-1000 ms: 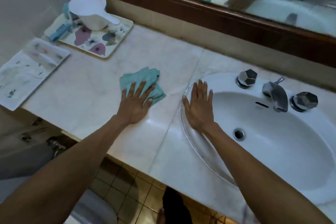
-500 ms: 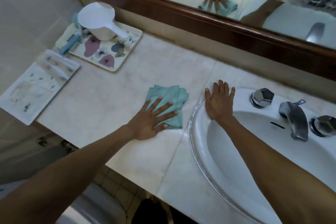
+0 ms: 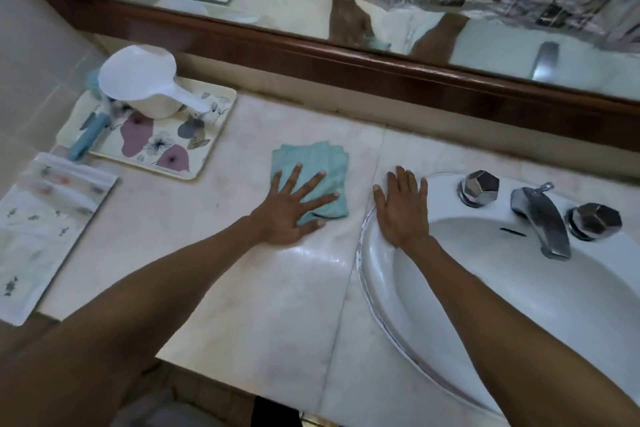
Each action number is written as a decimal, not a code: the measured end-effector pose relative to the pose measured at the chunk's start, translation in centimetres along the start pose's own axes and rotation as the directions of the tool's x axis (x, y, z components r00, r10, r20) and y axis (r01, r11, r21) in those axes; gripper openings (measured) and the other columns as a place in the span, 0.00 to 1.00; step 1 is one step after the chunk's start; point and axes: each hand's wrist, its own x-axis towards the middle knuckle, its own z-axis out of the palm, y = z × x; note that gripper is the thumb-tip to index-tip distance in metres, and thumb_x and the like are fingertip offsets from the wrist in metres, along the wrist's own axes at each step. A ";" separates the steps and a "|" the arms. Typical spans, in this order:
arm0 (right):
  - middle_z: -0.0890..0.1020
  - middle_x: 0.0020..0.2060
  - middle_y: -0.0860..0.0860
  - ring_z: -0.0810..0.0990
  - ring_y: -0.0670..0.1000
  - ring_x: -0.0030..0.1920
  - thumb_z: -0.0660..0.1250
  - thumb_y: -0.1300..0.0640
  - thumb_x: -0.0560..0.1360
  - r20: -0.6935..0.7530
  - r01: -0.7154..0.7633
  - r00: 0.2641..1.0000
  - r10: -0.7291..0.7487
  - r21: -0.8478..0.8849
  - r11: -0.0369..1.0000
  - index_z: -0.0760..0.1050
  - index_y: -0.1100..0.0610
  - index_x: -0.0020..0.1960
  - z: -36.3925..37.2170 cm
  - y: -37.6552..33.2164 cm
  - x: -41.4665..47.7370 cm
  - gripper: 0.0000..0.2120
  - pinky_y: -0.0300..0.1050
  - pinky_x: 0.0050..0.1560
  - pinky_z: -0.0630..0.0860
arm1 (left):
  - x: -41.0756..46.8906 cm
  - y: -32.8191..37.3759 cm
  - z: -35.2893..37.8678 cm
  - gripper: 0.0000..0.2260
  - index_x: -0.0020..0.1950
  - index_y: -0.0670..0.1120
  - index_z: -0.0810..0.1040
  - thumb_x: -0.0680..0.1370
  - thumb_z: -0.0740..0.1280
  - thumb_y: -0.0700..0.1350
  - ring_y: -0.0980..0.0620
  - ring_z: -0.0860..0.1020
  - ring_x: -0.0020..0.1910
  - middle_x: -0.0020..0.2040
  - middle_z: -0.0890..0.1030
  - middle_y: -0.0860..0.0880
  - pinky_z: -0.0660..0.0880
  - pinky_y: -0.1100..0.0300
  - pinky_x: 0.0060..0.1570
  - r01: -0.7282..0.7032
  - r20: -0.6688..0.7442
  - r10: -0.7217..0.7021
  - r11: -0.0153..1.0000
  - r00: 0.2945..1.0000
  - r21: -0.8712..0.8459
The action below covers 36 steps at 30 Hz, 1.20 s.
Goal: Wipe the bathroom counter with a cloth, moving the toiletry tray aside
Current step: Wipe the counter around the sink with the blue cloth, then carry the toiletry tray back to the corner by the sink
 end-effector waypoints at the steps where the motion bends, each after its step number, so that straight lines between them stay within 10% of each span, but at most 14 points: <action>1: 0.61 0.77 0.58 0.55 0.57 0.78 0.45 0.44 0.83 0.013 -0.021 1.000 0.021 0.012 1.000 0.62 0.60 0.76 -0.1 -0.5 -0.2 0.28 0.57 0.78 0.43 | -0.6 -0.7 -0.3 0.28 0.79 0.65 0.54 0.80 0.53 0.68 0.37 0.39 0.79 0.82 0.48 0.52 0.41 0.34 0.73 -0.099 -0.009 0.099 0.995 0.995 0.025; 5: 0.61 0.78 0.59 0.53 0.57 0.79 0.45 0.44 0.84 0.022 -0.071 0.997 0.070 0.088 0.994 0.63 0.59 0.75 0.2 -3.3 -1.2 0.28 0.57 0.78 0.42 | -1.7 -3.3 -1.6 0.29 0.79 0.64 0.51 0.79 0.53 0.68 0.37 0.38 0.79 0.82 0.44 0.51 0.45 0.32 0.73 -0.350 0.056 0.347 0.936 0.936 0.050; 12: 0.70 0.72 0.60 0.63 0.59 0.75 0.42 0.41 0.81 -0.021 -0.151 0.987 0.161 0.243 0.958 0.71 0.60 0.70 0.2 -6.8 -2.0 0.32 0.57 0.77 0.52 | -1.5 -4.5 -3.0 0.29 0.78 0.68 0.48 0.78 0.50 0.71 0.39 0.35 0.79 0.82 0.41 0.54 0.37 0.36 0.73 -0.384 0.200 0.386 0.922 0.901 -0.048; 16: 0.80 0.56 0.57 0.76 0.61 0.59 0.47 0.44 0.81 -0.152 -0.101 0.974 0.171 0.384 0.918 0.76 0.60 0.58 -1.3 -8.6 -1.3 0.26 0.56 0.62 0.71 | -2.8 -4.3 -6.3 0.24 0.71 0.62 0.72 0.80 0.51 0.67 0.46 0.61 0.77 0.77 0.66 0.51 0.59 0.46 0.75 -0.168 0.238 0.247 0.937 0.940 -0.306; 21: 0.82 0.56 0.50 0.78 0.54 0.55 0.52 0.47 0.83 -0.171 -0.014 0.979 0.107 0.472 0.882 0.75 0.52 0.59 -3.6 -16.5 0.0 0.17 0.46 0.53 0.70 | -9.6 -8.8 -9.3 0.15 0.53 0.55 0.82 0.80 0.59 0.60 0.58 0.80 0.45 0.48 0.84 0.59 0.77 0.54 0.48 0.154 -0.016 -0.197 0.811 0.980 -0.564; 32: 0.83 0.47 0.53 0.81 0.58 0.48 0.53 0.47 0.82 0.007 0.471 0.859 -0.512 0.380 0.796 0.73 0.54 0.54 1.2 -43.3 1.0 0.14 0.48 0.42 0.71 | -33.3 -20.2 -8.3 0.09 0.48 0.55 0.83 0.79 0.65 0.56 0.58 0.81 0.39 0.42 0.85 0.58 0.77 0.59 0.41 0.647 -0.140 -0.907 0.384 0.396 -0.658; 36: 0.78 0.62 0.59 0.77 0.60 0.61 0.57 0.49 0.82 0.135 0.490 0.810 -0.571 0.381 0.784 0.71 0.61 0.67 5.0 -48.8 0.4 0.20 0.51 0.58 0.72 | -40.1 -21.7 -5.9 0.10 0.54 0.53 0.83 0.79 0.66 0.55 0.58 0.78 0.39 0.51 0.84 0.57 0.71 0.62 0.42 0.726 -0.056 -0.986 0.151 0.154 -0.671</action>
